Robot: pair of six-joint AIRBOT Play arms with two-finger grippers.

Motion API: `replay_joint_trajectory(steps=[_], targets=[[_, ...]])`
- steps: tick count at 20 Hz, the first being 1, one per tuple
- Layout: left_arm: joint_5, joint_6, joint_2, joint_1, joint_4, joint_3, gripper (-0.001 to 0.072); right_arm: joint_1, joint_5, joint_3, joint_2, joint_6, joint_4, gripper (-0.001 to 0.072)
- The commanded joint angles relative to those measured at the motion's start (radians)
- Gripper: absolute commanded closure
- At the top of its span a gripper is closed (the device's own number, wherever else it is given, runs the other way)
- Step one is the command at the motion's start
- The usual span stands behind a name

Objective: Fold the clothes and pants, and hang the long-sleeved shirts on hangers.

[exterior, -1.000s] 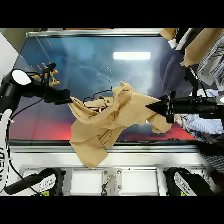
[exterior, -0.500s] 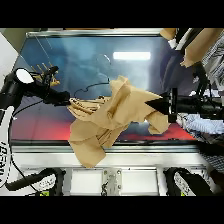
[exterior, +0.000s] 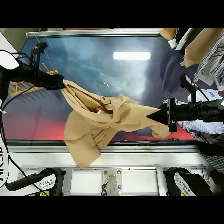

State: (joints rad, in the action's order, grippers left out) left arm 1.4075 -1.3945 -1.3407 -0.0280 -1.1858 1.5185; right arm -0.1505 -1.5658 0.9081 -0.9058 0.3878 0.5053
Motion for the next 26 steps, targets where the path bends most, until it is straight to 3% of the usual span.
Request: replay_joint_trajectory(steps=[1,6,10,15,16,17,18,20,23,26], targets=[[-0.001,-0.001,-0.001,0.0,0.0,0.081,0.0695,0.05,-0.042,0.0,0.0,0.038,0.042,0.0708],[0.009,-0.001,-0.006,0.0,0.002,0.162,0.0696,0.166,-0.091,0.0,0.0,0.063,0.006,0.0707],[0.092,-0.001,-0.052,0.002,0.014,0.263,0.0695,0.171,-0.092,0.0,0.0,0.061,-0.241,0.0708],[0.12,-0.001,-0.114,0.04,0.151,0.425,0.069,0.171,-0.072,0.0,0.0,0.061,-0.424,0.0707],[0.119,-0.001,-0.124,0.044,0.162,0.462,0.0477,0.171,-0.047,0.0,0.0,0.061,-0.441,0.0708],[0.113,-0.006,-0.133,0.044,0.171,0.505,0.0175,0.171,-0.014,0.0,0.0,0.061,-0.447,0.0707],[0.096,-0.017,-0.134,0.043,0.169,0.539,0.014,0.171,0.018,0.0,0.0,0.061,-0.45,0.0707],[0.028,-0.02,-0.103,0.02,0.169,0.561,0.0139,0.171,0.078,0.0,0.0,0.044,-0.467,0.0707],[-0.086,-0.019,0.005,-0.048,0.168,0.452,0.0139,0.171,0.179,0.0,0.0,-0.043,-0.543,0.0706],[-0.095,-0.019,0.104,-0.123,0.167,0.328,0.0139,0.171,0.256,0.0,0.0,-0.076,-0.597,0.0704]])
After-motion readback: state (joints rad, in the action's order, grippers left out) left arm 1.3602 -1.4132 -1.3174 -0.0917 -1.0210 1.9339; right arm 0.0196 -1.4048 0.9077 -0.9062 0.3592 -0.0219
